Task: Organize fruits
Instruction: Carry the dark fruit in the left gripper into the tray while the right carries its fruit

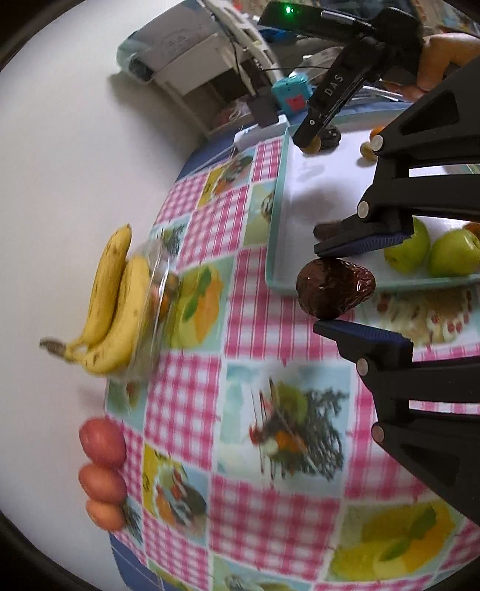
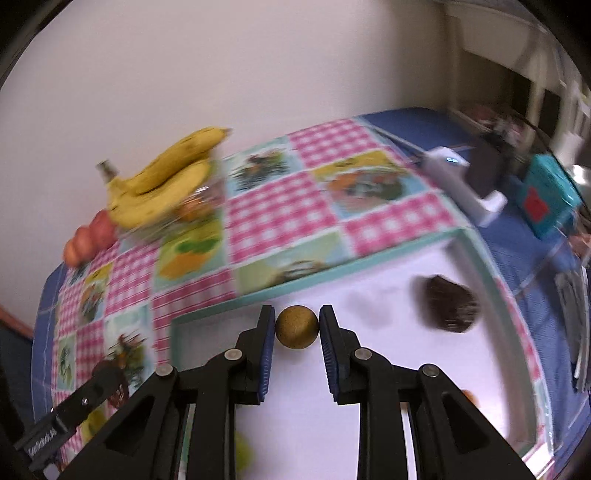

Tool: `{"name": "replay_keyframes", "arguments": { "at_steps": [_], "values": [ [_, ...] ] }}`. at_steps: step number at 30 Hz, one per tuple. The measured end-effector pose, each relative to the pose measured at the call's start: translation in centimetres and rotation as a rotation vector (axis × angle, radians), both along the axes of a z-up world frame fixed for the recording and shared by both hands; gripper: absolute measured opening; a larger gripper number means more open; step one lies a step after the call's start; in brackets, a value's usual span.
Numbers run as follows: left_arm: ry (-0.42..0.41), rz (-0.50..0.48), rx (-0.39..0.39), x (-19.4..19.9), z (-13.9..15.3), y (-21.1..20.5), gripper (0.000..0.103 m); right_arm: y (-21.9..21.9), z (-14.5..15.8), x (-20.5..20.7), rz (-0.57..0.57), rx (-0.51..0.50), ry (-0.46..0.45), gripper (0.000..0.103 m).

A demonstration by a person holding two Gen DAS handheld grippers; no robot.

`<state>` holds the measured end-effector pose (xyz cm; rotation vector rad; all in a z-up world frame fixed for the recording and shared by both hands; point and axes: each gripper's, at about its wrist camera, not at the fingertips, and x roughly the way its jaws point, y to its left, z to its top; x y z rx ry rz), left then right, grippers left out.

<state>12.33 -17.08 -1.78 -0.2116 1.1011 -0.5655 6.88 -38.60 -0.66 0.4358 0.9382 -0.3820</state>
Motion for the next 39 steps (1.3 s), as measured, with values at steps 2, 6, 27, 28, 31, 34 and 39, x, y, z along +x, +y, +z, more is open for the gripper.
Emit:
{"name": "replay_keyframes", "arguments": {
  "at_steps": [2,6,27,28,31,34,39],
  "values": [
    [-0.016,-0.013,-0.021,-0.1,0.0,-0.7,0.037,-1.4,-0.1,-0.7,-0.043,0.008,-0.007,0.025],
    [-0.083,-0.033,-0.021,-0.1,-0.1,-2.0,0.037,-3.1,-0.7,-1.5,-0.095,0.011,-0.010,0.025],
    [-0.049,-0.076,0.052,1.0,-4.1,-5.7,0.037,-2.4,-4.3,0.2,-0.039,-0.027,0.073,0.026],
    [-0.049,-0.074,0.052,1.0,-4.1,-5.7,0.037,-2.4,-4.3,0.2,-0.037,-0.031,0.075,0.026],
    [-0.039,-0.073,0.045,1.2,-4.0,-5.6,0.037,-2.4,-4.3,0.3,-0.034,-0.023,0.074,0.026],
    [-0.022,-0.073,0.035,1.3,-4.0,-5.4,0.037,-2.4,-4.6,0.4,-0.030,-0.014,0.084,0.026],
    [-0.008,-0.083,0.041,1.1,-3.6,-5.2,0.039,-2.6,-4.8,0.3,-0.043,-0.025,0.107,0.026]
  ]
}}
